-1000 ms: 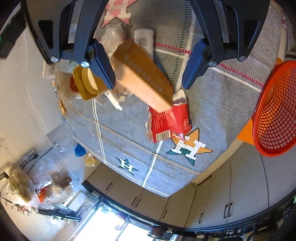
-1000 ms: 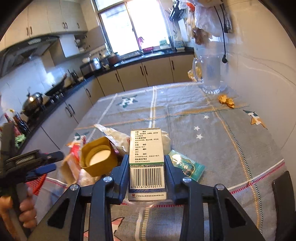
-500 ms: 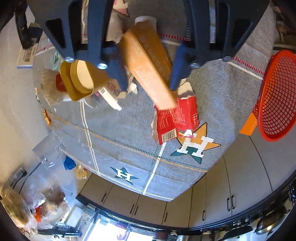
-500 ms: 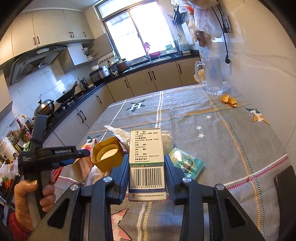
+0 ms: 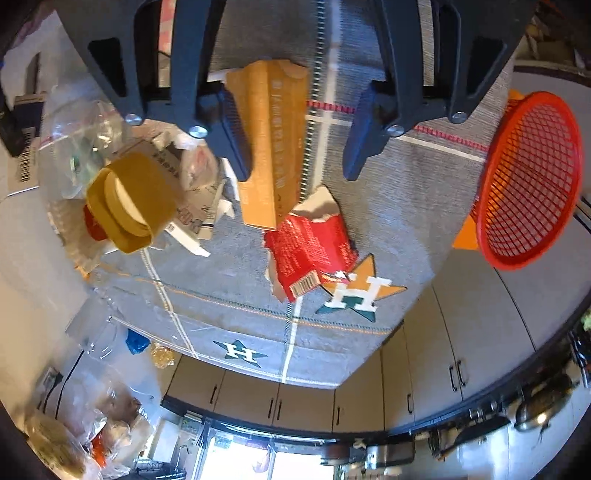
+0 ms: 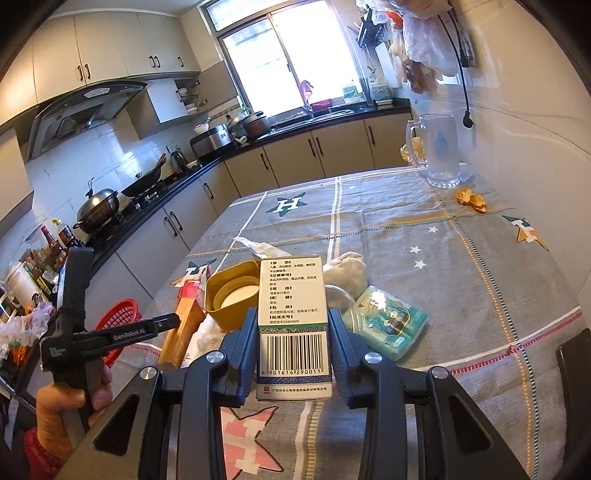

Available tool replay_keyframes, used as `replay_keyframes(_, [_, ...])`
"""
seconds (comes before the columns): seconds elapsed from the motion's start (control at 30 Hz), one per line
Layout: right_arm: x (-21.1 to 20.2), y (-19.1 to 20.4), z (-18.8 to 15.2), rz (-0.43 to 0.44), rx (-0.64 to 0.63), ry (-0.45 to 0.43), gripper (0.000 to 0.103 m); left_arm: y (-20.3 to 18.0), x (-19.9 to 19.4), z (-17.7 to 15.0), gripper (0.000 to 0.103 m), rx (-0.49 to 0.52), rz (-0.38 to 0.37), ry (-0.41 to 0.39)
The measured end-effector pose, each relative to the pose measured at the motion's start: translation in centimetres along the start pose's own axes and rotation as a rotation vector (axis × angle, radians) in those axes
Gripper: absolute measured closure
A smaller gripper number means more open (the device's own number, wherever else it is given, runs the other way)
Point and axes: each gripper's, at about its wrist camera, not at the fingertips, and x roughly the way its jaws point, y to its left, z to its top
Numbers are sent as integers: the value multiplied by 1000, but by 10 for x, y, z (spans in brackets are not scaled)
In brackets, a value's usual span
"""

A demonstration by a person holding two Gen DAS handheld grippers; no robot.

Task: Collect trash
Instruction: 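Carry both held boxes over the red mesh basket with both tools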

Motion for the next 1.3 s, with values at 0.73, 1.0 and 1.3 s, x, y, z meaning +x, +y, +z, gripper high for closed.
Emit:
replay_keyframes(0.73, [-6,-5,-2,10,16,-10,64,-12,-14,-5,38,24,-92,-3])
replay_keyframes(1.0, [-9,-7,-2,17,13,-11,64,-18,7,-10,42,55,-7,22])
replay_keyframes(1.3, [-6,2,-3,37,-6,3,64,4,21,-14,77,6,-51,55])
